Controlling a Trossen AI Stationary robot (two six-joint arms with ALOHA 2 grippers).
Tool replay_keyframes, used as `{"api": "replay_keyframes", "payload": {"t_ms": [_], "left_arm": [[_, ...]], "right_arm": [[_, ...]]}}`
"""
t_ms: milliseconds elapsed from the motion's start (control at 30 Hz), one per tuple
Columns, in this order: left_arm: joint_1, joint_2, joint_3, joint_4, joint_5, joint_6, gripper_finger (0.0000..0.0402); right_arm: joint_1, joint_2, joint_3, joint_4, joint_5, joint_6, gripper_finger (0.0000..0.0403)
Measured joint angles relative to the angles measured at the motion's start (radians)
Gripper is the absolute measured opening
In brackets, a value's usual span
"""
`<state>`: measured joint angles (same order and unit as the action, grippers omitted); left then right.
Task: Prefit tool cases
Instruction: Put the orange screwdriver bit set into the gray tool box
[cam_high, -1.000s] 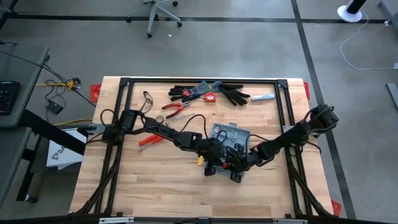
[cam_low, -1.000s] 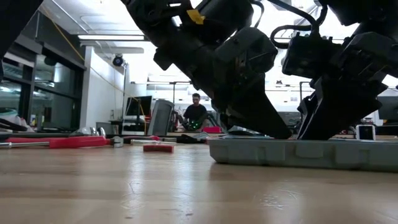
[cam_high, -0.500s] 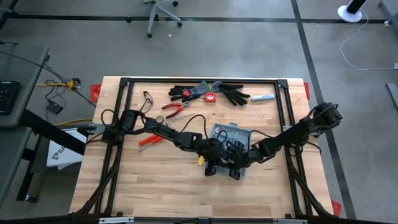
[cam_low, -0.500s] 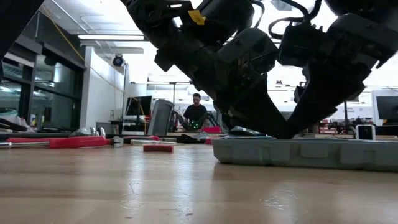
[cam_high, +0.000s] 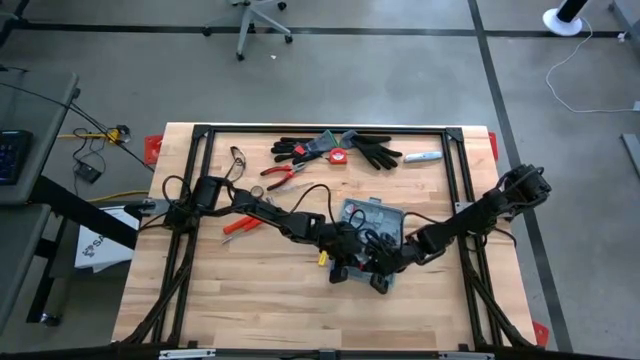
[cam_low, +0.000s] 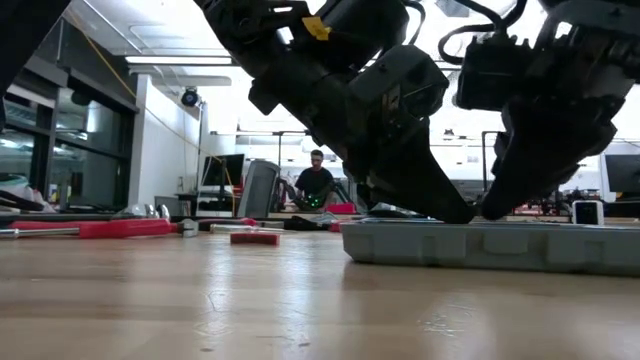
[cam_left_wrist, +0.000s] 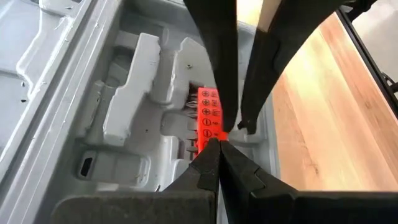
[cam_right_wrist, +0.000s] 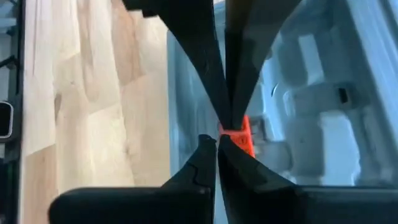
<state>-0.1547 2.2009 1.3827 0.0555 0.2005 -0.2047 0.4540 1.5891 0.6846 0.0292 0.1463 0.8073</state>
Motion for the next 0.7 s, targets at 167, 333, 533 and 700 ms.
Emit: {"api": "replay_keyframes", "payload": {"t_ms": [167,333,533,700], "left_arm": [[0.000,0.000,0.000,0.000,-0.001,0.000,0.0000],[0.002,0.000,0.000,0.000,-0.001,0.000,0.0000],[0.003,0.000,0.000,0.002,-0.002,0.000,0.0000],[0.004,0.029,0.000,0.012,0.011,-0.024,0.0000]], "right_arm": [[0.000,-0.001,0.001,-0.053,0.005,0.035,0.0003],[-0.011,-0.002,0.001,-0.075,0.009,0.044,0.0001],[-0.011,0.013,0.002,-0.075,-0.004,0.041,0.0000],[-0.011,0.061,0.005,-0.071,-0.030,0.041,0.0000]]}}
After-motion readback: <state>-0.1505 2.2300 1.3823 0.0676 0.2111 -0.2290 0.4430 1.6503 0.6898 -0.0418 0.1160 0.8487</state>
